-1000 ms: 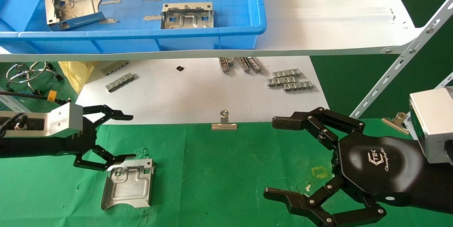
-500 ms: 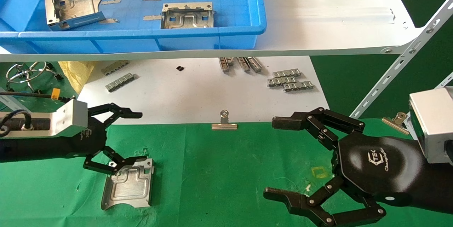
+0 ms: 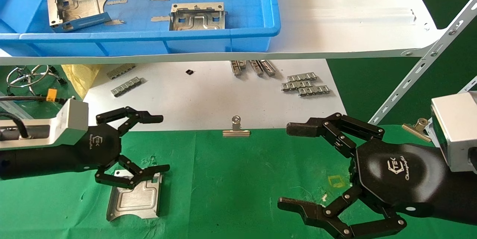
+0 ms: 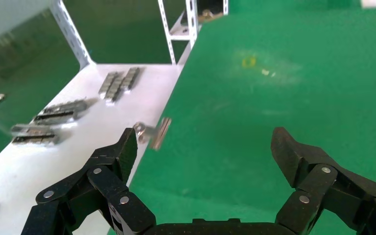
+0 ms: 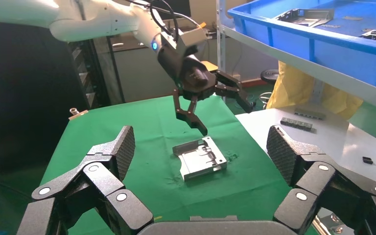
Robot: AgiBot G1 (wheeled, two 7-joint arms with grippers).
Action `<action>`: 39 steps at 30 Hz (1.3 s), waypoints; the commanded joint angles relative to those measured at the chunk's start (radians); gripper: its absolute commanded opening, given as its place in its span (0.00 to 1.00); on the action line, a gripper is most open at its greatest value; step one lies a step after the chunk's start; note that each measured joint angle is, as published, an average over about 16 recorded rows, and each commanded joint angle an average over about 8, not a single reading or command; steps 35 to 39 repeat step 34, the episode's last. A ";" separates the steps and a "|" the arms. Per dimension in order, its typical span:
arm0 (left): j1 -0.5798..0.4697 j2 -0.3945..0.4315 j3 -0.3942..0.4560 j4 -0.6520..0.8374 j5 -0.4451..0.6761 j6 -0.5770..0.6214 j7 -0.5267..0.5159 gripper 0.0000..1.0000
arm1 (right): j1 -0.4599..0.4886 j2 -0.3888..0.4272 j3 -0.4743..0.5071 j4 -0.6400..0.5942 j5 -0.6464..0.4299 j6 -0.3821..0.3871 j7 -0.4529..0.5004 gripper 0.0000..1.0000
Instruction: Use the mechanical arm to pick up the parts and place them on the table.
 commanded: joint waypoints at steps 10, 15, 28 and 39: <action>0.124 -0.045 -0.126 -0.214 -0.057 -0.018 -0.156 1.00 | 0.000 0.000 0.000 0.000 0.000 0.000 0.000 1.00; 0.180 -0.066 -0.184 -0.312 -0.083 -0.027 -0.226 1.00 | 0.000 0.000 0.000 0.000 0.000 0.000 0.000 1.00; 0.326 -0.118 -0.332 -0.563 -0.150 -0.048 -0.409 1.00 | 0.000 0.000 0.000 0.000 0.000 0.000 0.000 1.00; 0.372 -0.135 -0.379 -0.643 -0.171 -0.055 -0.467 1.00 | 0.000 0.000 0.000 0.000 0.000 0.000 0.000 1.00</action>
